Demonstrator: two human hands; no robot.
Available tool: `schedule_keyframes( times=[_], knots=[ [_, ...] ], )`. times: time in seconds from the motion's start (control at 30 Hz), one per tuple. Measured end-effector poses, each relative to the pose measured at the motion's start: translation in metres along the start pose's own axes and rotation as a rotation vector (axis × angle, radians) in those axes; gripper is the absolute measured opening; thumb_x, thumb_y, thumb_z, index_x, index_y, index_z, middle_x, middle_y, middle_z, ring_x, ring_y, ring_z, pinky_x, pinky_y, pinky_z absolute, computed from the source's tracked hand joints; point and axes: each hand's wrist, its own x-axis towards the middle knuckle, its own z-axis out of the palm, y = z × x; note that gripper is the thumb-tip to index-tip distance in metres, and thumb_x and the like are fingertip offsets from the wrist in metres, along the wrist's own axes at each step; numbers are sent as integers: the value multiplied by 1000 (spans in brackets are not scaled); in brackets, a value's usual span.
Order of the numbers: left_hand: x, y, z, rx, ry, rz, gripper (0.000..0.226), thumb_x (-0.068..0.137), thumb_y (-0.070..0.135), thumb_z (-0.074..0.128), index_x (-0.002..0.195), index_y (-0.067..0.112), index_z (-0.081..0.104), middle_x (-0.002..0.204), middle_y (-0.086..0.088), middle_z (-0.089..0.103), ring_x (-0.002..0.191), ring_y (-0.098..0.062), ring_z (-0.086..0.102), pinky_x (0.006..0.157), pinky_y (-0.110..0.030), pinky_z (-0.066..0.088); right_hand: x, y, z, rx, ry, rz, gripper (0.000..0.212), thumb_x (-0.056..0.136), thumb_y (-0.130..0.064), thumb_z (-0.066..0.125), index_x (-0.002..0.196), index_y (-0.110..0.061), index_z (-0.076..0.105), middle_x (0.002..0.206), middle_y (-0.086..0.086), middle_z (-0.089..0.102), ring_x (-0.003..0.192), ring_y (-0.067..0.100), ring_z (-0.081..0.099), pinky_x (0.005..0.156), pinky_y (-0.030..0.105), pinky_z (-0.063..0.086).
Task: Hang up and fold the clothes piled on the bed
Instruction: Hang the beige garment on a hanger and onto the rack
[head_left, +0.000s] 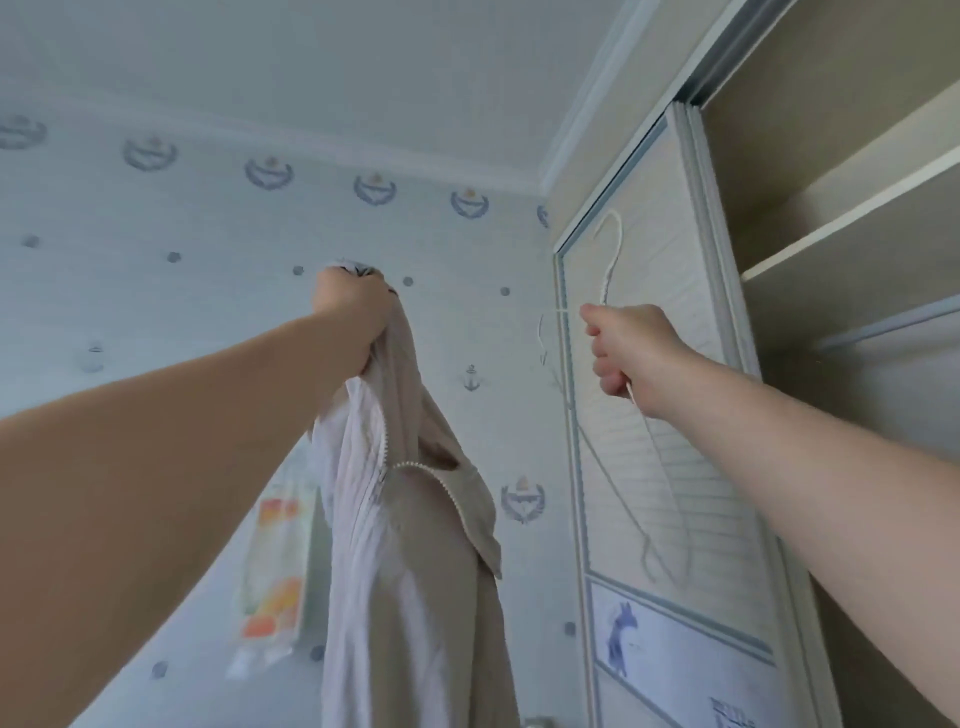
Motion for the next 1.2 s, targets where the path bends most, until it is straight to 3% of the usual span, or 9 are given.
schedule_keyframes(
  times=[0.1,0.27,0.5,0.77,0.9,1.0,1.03,1.1,1.2],
  knots=[
    [4,3,-59,132,45,16,28,100,14,48,72,20,45,70,-1,46,60,-16,42,50,-24,32,-11,4,54,-8,-72,-13,22,94,-12,44,76,-22,36,54,-2,25,37,12,16,42,14,14],
    [-1,15,-151,334,87,-1,10,97,17,50,87,19,49,70,-1,41,65,-20,41,50,-24,30,-52,-2,121,64,-241,-56,14,93,-11,45,85,-12,55,55,0,30,38,14,21,41,17,18],
    [-39,21,-285,646,223,2,19,93,11,54,76,17,46,60,2,37,51,-14,31,34,-16,25,-155,-12,191,296,-553,-42,16,96,-15,52,91,-10,67,51,-2,30,36,12,25,39,19,19],
    [-108,48,-479,1146,372,-44,22,92,21,58,71,17,62,65,9,54,62,-13,51,52,-23,39,-293,-8,261,432,-845,31,24,99,-22,52,93,-9,71,51,-2,29,38,13,26,39,23,22],
    [-157,65,-565,1307,319,-123,41,94,21,62,54,31,55,57,16,54,61,-10,54,50,-16,37,-378,-4,291,481,-940,-9,26,98,-20,52,84,-13,73,48,2,34,39,16,31,37,24,28],
    [-200,74,-625,1382,261,-232,31,92,29,70,63,33,63,68,16,61,66,-7,58,47,-8,40,-454,4,315,526,-1027,8,31,101,-19,52,79,-18,73,48,2,35,39,16,29,38,24,26],
    [-212,73,-638,1384,225,-285,18,90,32,73,73,28,69,78,7,67,72,-12,61,52,-11,46,-474,8,319,533,-1043,13,32,102,-20,52,78,-20,74,48,1,35,40,16,29,38,23,26],
    [-239,73,-671,1403,176,-401,30,85,41,77,95,13,74,96,-10,73,82,-24,65,73,-36,58,-522,16,328,541,-1090,12,34,103,-21,51,80,-30,74,48,1,34,40,16,29,39,22,25],
    [-280,73,-718,1410,157,-479,33,78,50,81,96,22,76,96,-11,75,88,-34,71,76,-45,59,-593,27,343,561,-1153,59,33,101,-18,51,81,-29,74,47,2,33,39,14,28,39,21,23]
  ],
)
